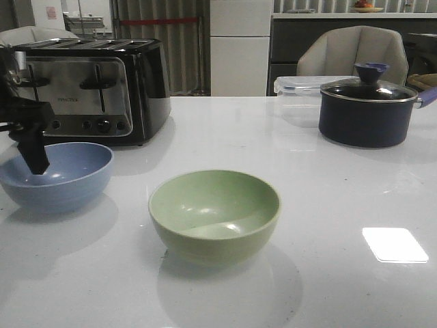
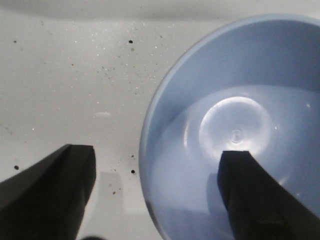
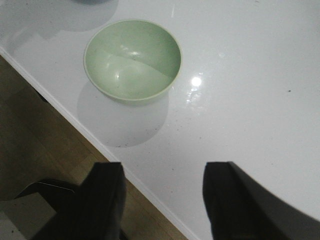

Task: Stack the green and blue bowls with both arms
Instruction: 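Grasp and lift the blue bowl with the left gripper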

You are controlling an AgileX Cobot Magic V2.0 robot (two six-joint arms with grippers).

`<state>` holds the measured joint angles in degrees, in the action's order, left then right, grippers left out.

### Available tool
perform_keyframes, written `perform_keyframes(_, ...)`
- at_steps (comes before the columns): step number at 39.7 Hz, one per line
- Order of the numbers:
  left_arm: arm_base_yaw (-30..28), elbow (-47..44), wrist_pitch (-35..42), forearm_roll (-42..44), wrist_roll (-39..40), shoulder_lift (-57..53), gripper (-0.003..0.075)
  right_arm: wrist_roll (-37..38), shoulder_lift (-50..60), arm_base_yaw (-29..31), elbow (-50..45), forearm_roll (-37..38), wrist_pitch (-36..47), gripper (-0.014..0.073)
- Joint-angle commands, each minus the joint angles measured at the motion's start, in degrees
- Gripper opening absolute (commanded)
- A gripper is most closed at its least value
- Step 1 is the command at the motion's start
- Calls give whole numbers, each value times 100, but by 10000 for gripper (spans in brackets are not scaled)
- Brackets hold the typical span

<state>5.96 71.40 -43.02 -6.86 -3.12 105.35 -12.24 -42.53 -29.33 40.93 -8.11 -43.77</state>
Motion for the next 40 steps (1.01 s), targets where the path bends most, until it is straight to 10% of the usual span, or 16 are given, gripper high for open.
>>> perform_keyframes(1, 9, 181, 332, -87, 52, -179, 386, -37, 41, -14, 152, -43, 345, 462)
perform_keyframes(13, 9, 181, 275, -87, 42, -189, 95, -37, 41, -14, 152, -43, 345, 462)
perform_keyframes(40, 1486, 2231, -1472, -550, -1060, -1319, 98, -37, 41, -14, 152, -43, 345, 462)
